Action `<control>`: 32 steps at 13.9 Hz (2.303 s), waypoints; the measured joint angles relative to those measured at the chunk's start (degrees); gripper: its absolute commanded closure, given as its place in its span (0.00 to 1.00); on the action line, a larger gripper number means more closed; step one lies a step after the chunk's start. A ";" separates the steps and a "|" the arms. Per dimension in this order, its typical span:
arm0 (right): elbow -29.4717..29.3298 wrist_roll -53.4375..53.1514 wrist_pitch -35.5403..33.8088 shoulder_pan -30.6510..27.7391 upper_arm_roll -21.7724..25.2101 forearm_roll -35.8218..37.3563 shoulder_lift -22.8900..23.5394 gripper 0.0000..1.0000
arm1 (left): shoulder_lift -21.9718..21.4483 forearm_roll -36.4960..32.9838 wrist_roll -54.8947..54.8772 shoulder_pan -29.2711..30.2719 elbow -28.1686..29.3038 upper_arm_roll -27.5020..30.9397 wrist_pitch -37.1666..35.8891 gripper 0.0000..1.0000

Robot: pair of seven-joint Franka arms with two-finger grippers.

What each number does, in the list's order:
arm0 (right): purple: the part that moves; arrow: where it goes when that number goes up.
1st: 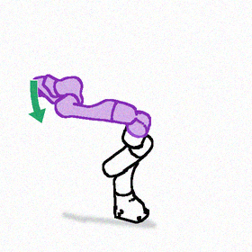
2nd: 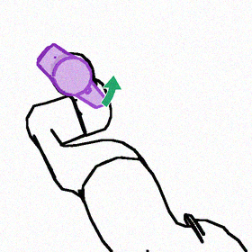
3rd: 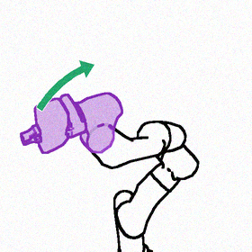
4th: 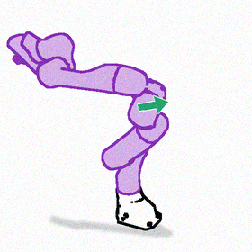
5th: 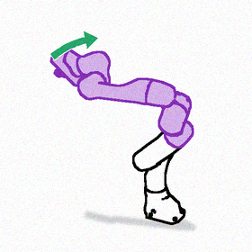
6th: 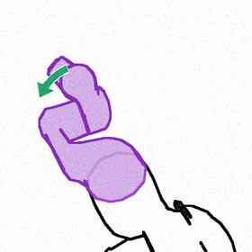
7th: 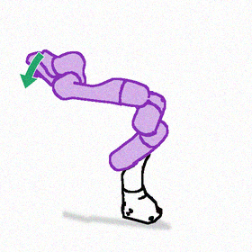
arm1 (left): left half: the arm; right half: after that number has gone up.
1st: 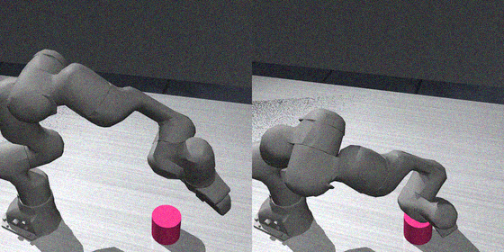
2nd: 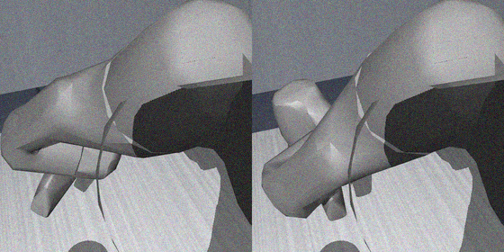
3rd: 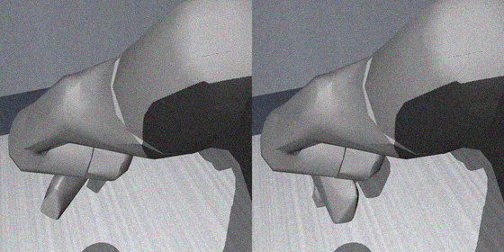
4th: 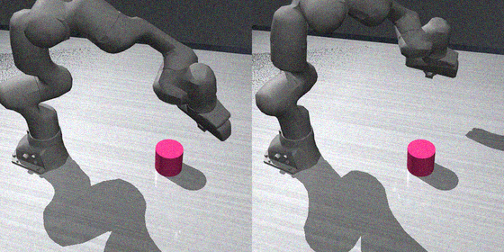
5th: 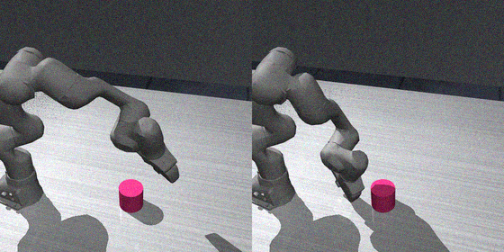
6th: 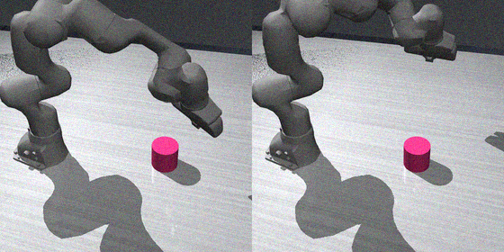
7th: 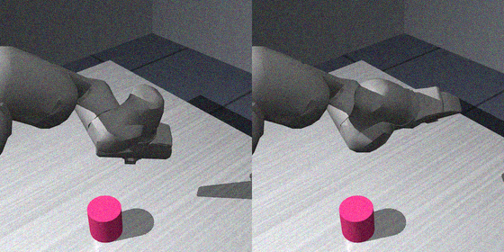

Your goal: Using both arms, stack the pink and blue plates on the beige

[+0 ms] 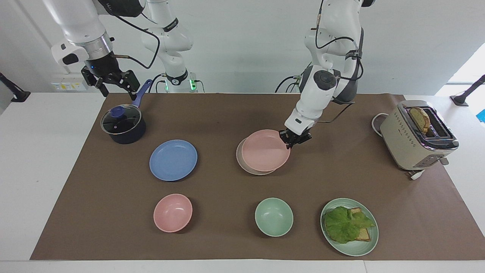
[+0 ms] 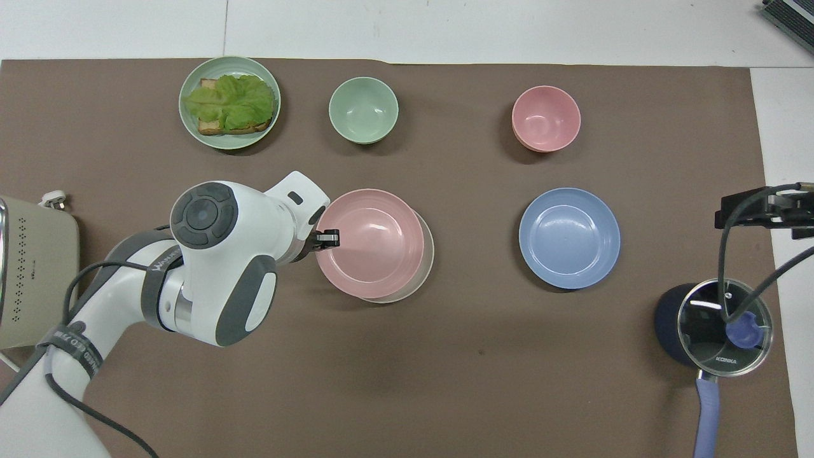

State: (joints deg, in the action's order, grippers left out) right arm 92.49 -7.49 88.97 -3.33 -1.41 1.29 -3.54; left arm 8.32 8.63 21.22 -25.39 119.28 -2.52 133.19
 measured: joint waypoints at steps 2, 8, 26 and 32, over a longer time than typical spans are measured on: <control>0.00 0.00 0.00 0.00 0.00 0.00 0.00 0.00 | 0.01 0.00 0.10 -0.47 1.62 0.04 1.73 1.00; 0.00 0.00 0.00 -0.03 0.15 0.00 0.00 0.00 | 0.73 0.00 0.10 -0.47 1.85 0.32 3.61 1.00; 0.00 0.00 0.00 -0.55 0.49 0.00 0.00 0.00 | -1.28 -3.79 -2.26 7.53 -4.15 2.39 -4.75 0.00; 0.00 0.00 0.55 -0.58 0.49 0.00 0.00 0.00 | -6.04 -3.90 -16.24 17.72 -4.21 2.62 -11.21 0.00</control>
State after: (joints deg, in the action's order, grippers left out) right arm 92.50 -7.49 89.53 -3.91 -0.91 1.29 -3.54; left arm 2.27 4.73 4.98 -7.66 115.07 0.10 121.98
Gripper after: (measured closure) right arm 0.000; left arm 0.000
